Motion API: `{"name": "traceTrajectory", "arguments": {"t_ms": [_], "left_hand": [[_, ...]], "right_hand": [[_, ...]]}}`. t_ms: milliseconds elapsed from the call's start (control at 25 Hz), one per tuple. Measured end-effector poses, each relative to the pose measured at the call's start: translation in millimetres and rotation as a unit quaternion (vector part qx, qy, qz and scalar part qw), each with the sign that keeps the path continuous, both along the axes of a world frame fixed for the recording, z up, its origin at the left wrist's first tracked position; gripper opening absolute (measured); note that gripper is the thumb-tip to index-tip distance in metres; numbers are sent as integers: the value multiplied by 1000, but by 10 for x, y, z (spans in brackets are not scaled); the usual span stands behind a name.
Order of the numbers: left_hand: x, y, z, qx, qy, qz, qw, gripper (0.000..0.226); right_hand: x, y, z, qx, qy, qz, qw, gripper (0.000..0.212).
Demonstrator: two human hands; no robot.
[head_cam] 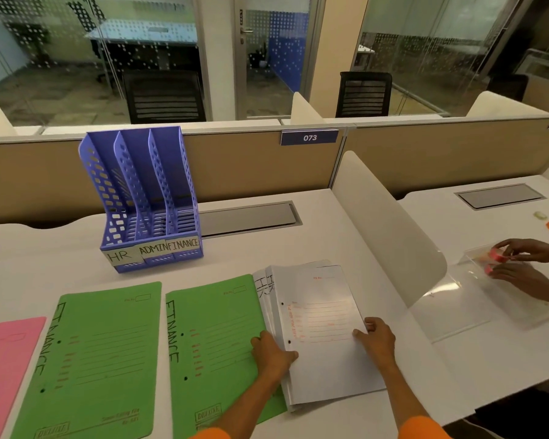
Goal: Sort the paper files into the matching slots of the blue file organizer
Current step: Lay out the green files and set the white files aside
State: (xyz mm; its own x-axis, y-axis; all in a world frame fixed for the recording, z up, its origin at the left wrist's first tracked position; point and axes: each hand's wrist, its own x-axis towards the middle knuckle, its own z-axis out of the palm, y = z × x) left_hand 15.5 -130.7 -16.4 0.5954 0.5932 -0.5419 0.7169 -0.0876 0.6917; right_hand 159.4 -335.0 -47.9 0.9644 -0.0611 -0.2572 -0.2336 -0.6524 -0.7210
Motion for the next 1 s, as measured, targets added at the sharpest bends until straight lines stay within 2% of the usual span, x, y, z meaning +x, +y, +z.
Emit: {"name": "traceTrajectory", "arguments": {"t_ms": [120,240,360,560,720,840,1000], "left_hand": [[-29,11,35,-11,-6,-1,1000,70],[-67,63,61,-21,-17,6,1000,71],[-139,145,103,-13,-30,-4,999,68],[-472,550,100,124,-18,0,992,61],[-861,964,71,222,71,37,972,51],[-1052,1153,77,201,123,76,969,53],[-1202,1286,82,91,128,146,977,78]], "right_hand": [[33,36,-21,-27,3,0,1000,48],[11,131,25,-100,-1,-8,995,48],[-89,338,140,-165,-48,9,985,49],[-546,984,334,-30,-174,146,973,39],[-1162,1546,360,40,-153,288,944,37],[-1525,1837,212,27,-103,361,926,45],[-1747,1981,52,-33,-63,381,922,57]]}}
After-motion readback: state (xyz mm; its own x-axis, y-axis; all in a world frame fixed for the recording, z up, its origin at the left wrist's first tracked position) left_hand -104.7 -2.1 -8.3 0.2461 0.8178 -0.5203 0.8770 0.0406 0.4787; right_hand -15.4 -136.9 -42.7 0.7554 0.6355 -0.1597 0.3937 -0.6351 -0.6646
